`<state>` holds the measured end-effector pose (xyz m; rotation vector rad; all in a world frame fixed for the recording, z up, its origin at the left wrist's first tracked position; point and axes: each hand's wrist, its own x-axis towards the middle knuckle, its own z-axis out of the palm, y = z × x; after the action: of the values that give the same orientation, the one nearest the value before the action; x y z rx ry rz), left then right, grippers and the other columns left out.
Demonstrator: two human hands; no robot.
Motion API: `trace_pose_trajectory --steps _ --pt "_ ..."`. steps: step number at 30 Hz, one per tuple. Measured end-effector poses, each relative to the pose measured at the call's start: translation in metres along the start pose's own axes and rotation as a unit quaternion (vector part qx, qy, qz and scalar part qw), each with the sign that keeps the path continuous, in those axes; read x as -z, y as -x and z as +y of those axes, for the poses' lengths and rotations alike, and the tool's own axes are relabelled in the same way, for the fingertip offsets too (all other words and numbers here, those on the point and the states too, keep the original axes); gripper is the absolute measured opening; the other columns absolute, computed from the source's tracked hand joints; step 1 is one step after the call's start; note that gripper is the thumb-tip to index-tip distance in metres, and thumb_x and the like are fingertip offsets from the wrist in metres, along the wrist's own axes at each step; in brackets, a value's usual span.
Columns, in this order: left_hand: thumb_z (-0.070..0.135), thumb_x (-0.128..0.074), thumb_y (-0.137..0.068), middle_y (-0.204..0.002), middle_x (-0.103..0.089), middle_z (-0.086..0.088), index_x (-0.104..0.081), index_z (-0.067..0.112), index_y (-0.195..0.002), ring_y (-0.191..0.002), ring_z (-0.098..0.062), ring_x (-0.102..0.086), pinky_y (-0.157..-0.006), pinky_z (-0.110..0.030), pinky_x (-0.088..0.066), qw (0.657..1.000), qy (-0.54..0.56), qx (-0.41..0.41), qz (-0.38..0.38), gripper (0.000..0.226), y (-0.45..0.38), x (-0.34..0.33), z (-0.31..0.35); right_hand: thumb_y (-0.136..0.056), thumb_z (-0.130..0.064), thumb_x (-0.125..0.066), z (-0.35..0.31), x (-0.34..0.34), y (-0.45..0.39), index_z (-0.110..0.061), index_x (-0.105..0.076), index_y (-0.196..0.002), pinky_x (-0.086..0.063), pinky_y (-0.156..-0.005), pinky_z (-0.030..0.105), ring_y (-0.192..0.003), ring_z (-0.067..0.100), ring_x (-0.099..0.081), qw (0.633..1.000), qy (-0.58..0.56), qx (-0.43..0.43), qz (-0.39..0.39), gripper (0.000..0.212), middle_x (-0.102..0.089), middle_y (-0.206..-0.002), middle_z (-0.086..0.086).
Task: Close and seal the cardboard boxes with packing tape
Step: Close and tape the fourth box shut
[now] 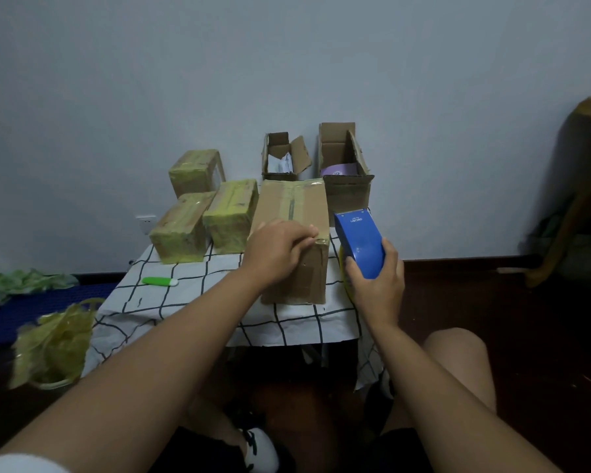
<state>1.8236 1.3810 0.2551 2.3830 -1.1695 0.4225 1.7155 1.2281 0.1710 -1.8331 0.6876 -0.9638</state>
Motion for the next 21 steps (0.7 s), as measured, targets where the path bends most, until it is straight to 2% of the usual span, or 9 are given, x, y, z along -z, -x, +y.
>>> trace_pose_trajectory --steps 5,9,12,14,15,18,19,21 --pt "0.033 -0.057 -0.097 -0.124 -0.057 0.005 -0.064 0.032 -0.126 -0.113 -0.014 -0.049 -0.09 -0.031 -0.038 0.999 0.026 -0.016 -0.04 0.031 0.0 0.009 -0.013 -0.085 -0.032 -0.076 0.0 0.001 0.001 -0.02 -0.042 -0.144 -0.042 -0.079 0.027 -0.1 0.013 -0.047 1.0 -0.002 0.008 -0.001 0.069 -0.047 -0.128 0.006" --pt "0.027 -0.058 -0.097 -0.111 -0.064 -0.003 -0.064 0.02 -0.127 -0.103 -0.024 -0.056 -0.08 -0.035 -0.046 0.998 -0.03 -0.053 -0.02 0.031 0.003 0.005 -0.006 -0.085 -0.031 -0.075 0.0 0.0 0.001 -0.02 -0.041 -0.144 -0.044 -0.079 0.029 -0.102 0.014 -0.047 1.0 0.0 0.012 -0.001 0.069 -0.047 -0.13 0.007" --pt "0.033 -0.057 -0.097 -0.121 -0.063 -0.006 -0.064 0.02 -0.126 -0.111 -0.029 -0.056 -0.088 -0.04 -0.046 0.997 -0.05 -0.065 -0.013 0.033 0.005 0.008 -0.01 -0.086 -0.031 -0.075 -0.001 0.001 0.001 -0.019 -0.042 -0.144 -0.041 -0.079 0.028 -0.102 0.012 -0.046 1.0 0.003 0.011 0.001 0.068 -0.047 -0.13 0.007" --pt "0.044 -0.053 -0.096 -0.132 -0.059 -0.005 -0.06 0.031 -0.131 -0.121 -0.031 -0.05 -0.098 -0.045 -0.041 0.993 -0.107 -0.041 -0.005 0.038 0.009 0.008 -0.019 -0.086 -0.031 -0.074 -0.001 0.001 0.002 -0.019 -0.041 -0.144 -0.04 -0.079 0.025 -0.102 0.011 -0.045 1.0 0.004 0.016 0.0 0.068 -0.046 -0.13 0.006" --pt "0.047 -0.05 -0.096 -0.133 -0.059 -0.004 -0.058 0.033 -0.133 -0.122 -0.031 -0.05 -0.098 -0.044 -0.038 0.992 -0.123 -0.02 0.002 0.04 0.012 0.006 -0.021 -0.086 -0.031 -0.074 0.0 0.001 0.002 -0.019 -0.041 -0.144 -0.04 -0.077 0.022 -0.101 0.011 -0.045 1.0 0.004 0.02 0.0 0.068 -0.045 -0.129 0.004" --pt "0.052 -0.05 -0.094 -0.116 -0.069 -0.001 -0.061 0.024 -0.124 -0.105 -0.028 -0.059 -0.083 -0.037 -0.038 0.993 -0.111 0.01 0.03 0.042 0.016 -0.001 -0.021 -0.086 -0.03 -0.075 0.002 0.0 0.002 -0.019 -0.041 -0.144 -0.035 -0.071 0.009 -0.1 0.011 -0.046 1.0 0.008 0.024 0.006 0.068 -0.041 -0.12 -0.003" --pt "0.054 -0.051 -0.093 -0.115 -0.07 0.0 -0.062 0.023 -0.121 -0.104 -0.027 -0.059 -0.083 -0.036 -0.038 0.994 -0.101 0.012 0.033 0.043 0.015 -0.001 -0.022 -0.085 -0.03 -0.075 0.002 0.0 0.002 -0.019 -0.041 -0.144 -0.033 -0.071 0.007 -0.1 0.011 -0.046 1.0 0.008 0.024 0.007 0.069 -0.04 -0.119 -0.004" --pt "0.059 -0.048 -0.093 -0.125 -0.065 0.002 -0.063 0.026 -0.124 -0.114 -0.024 -0.054 -0.09 -0.037 -0.036 0.997 -0.074 0.016 0.026 0.047 0.011 0.002 -0.029 -0.086 -0.03 -0.075 0.002 0.0 0.002 -0.02 -0.04 -0.145 -0.032 -0.071 0.007 -0.1 0.01 -0.045 1.0 0.01 0.021 0.004 0.07 -0.038 -0.119 -0.005"
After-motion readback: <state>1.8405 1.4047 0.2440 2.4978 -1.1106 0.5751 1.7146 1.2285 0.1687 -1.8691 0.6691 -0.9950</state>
